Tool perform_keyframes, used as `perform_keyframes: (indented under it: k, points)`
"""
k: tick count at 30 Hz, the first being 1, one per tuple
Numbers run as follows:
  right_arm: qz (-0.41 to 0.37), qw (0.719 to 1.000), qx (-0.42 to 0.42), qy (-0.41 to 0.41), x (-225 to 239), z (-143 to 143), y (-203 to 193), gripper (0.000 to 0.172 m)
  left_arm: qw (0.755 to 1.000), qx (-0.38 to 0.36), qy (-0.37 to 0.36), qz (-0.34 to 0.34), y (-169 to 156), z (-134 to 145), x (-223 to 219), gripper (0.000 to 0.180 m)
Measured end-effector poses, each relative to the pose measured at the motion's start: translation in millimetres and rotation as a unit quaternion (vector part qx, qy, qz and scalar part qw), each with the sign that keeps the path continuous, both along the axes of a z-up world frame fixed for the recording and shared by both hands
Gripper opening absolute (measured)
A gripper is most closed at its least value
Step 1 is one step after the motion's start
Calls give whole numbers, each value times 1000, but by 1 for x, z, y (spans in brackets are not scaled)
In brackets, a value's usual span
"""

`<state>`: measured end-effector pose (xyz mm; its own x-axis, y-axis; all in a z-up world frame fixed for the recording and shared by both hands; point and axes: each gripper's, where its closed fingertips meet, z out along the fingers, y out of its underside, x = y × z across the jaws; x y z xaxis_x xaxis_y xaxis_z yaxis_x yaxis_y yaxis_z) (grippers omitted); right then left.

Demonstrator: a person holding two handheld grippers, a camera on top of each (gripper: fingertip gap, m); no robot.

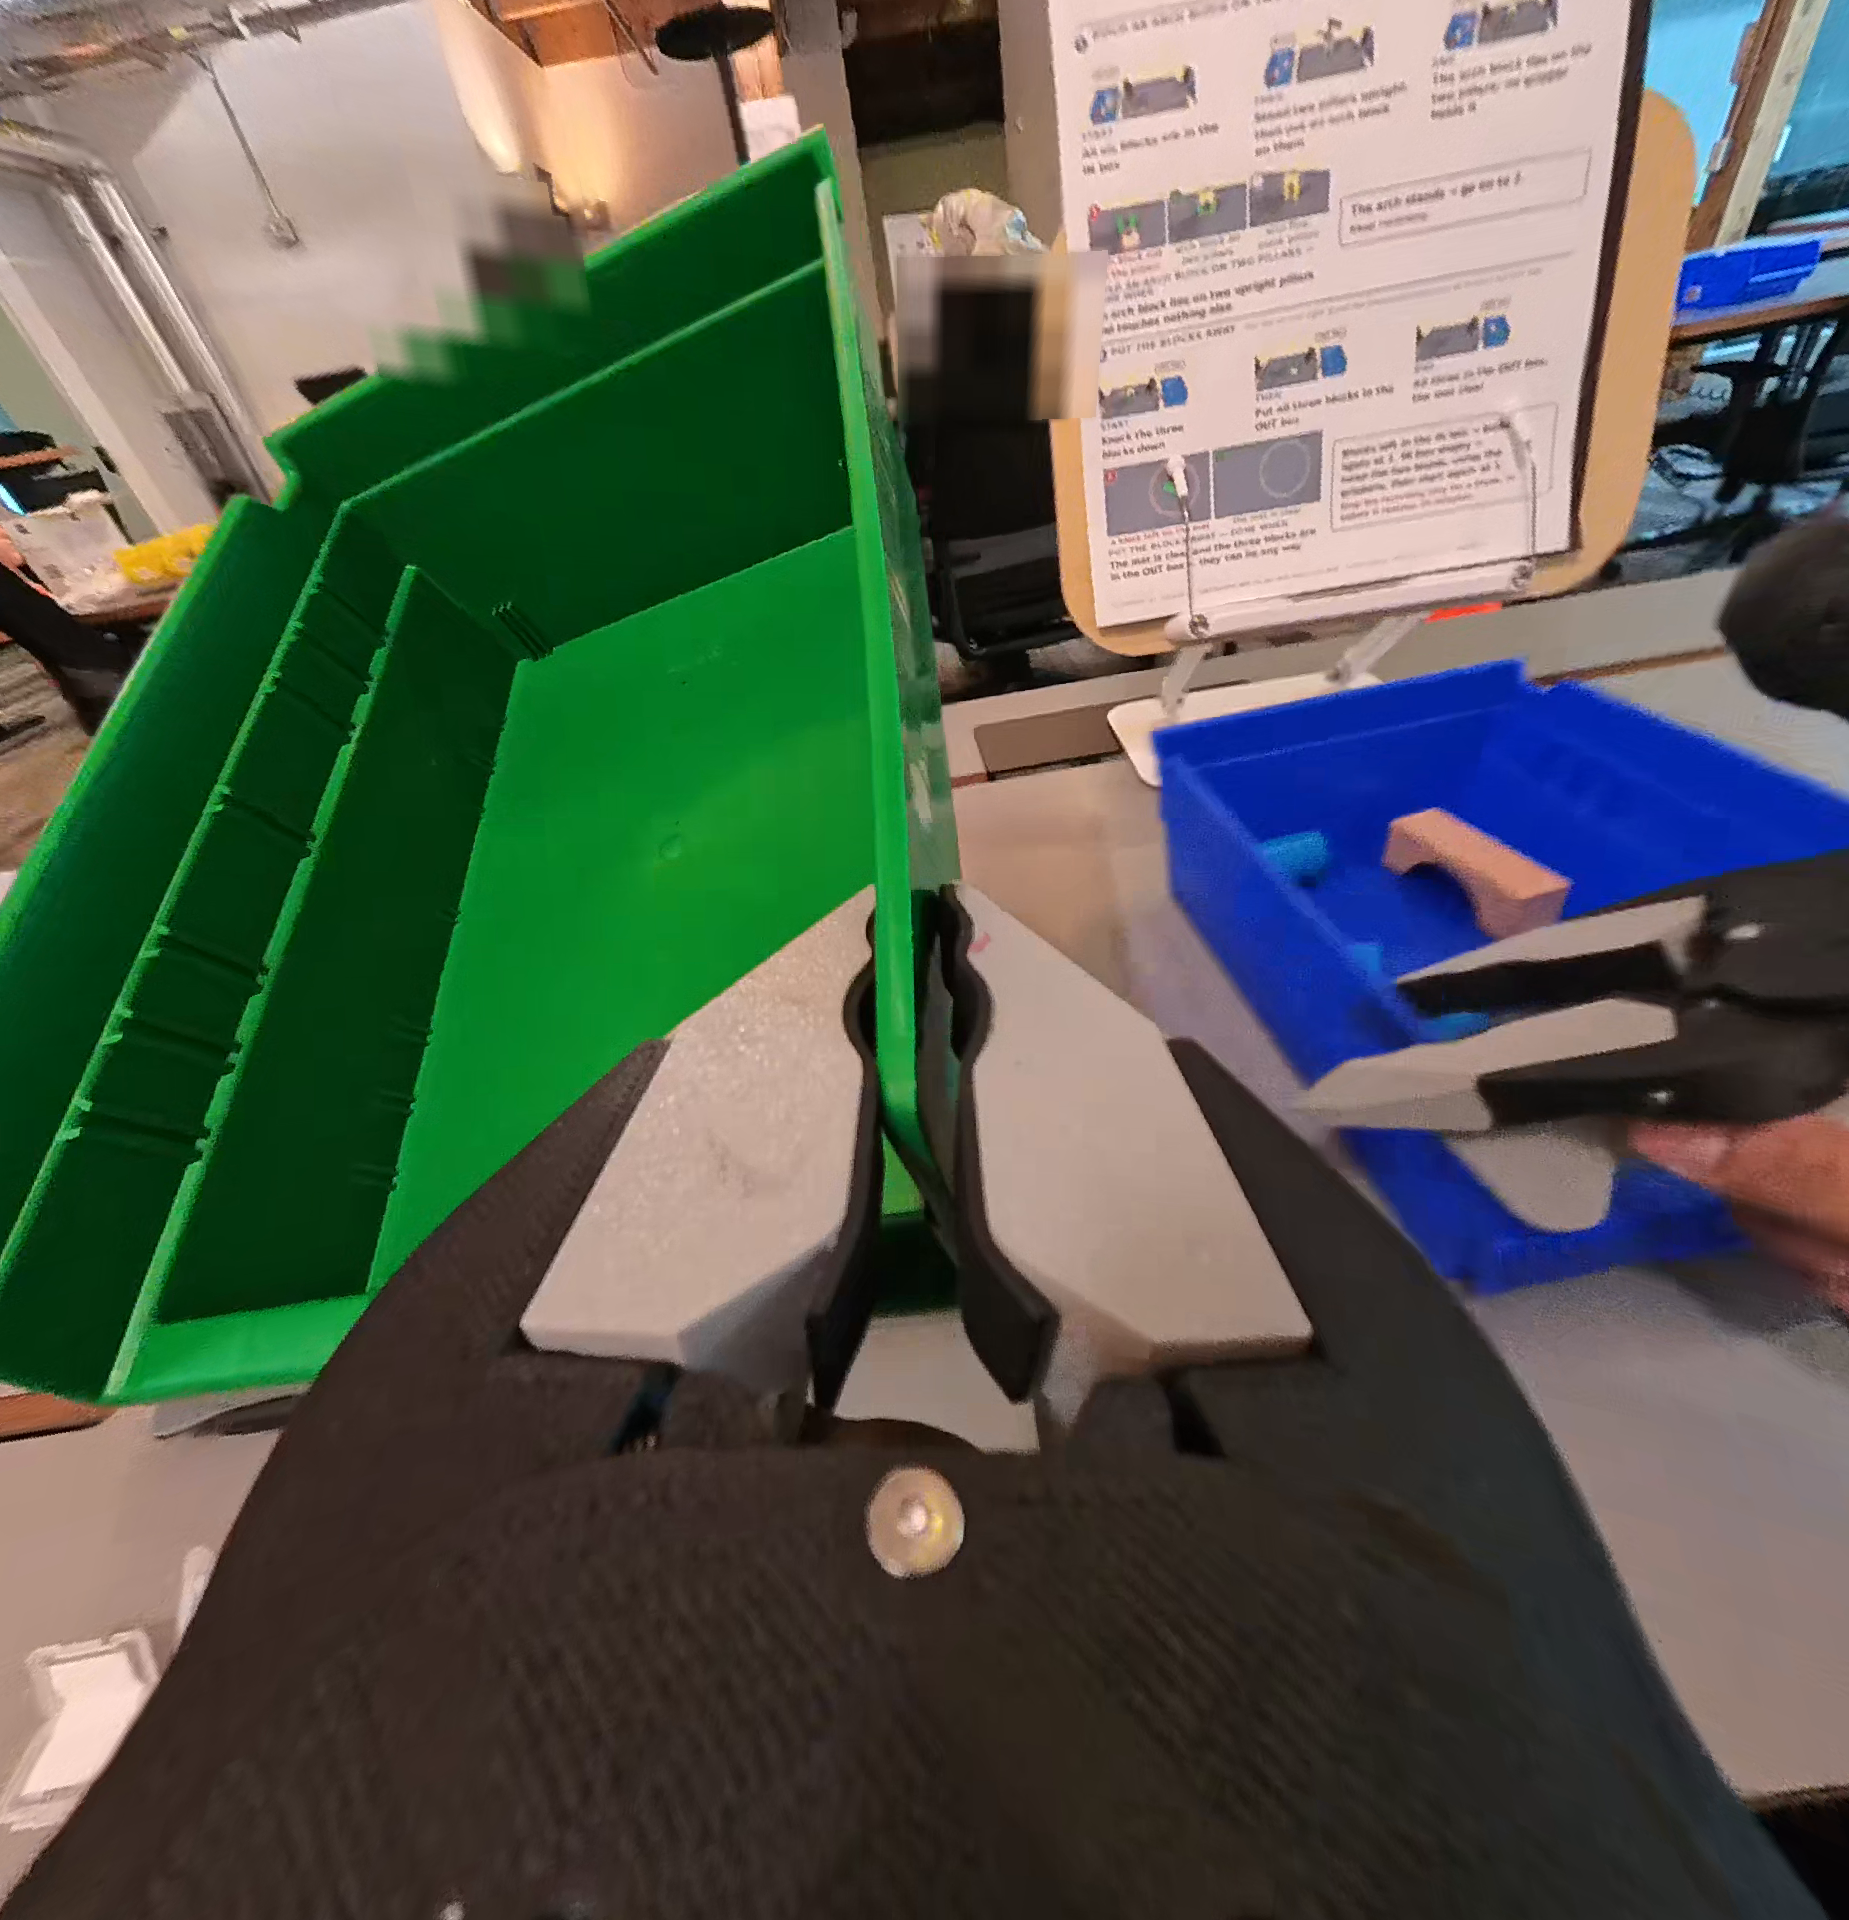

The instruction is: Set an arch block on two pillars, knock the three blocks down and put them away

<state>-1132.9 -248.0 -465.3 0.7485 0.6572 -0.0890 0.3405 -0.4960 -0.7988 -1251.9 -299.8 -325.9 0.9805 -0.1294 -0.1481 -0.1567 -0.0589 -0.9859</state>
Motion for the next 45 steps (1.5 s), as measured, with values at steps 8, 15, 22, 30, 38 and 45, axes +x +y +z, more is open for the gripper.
perform_keyframes:
  k: [8, 15, 22, 30, 38, 45]
  points:
    - [13, 981, 181, 66, 67, 119, -45, 56, 999, 48, 19, 8, -23, 28, 5, 4]
    - [-41, 980, 165, 101, 246, 118, -58, 61, 990, 72, 59, -108, -47, 42, 114, 4]
    - [-153, 965, 142, 156, 414, 121, -62, 62, 956, 52, 104, -269, -75, 10, 292, 3]
    - [-197, 946, 161, 201, 485, 137, -84, 60, 922, -60, 139, -357, -60, -97, 466, 3]
    - [-145, 970, 128, 148, 448, 117, -84, 62, 903, -128, 180, -369, -57, -158, 518, 51]
    - [16, 998, 54, 38, 340, 68, -111, 60, 898, -177, 64, -397, -80, -125, 391, 71]
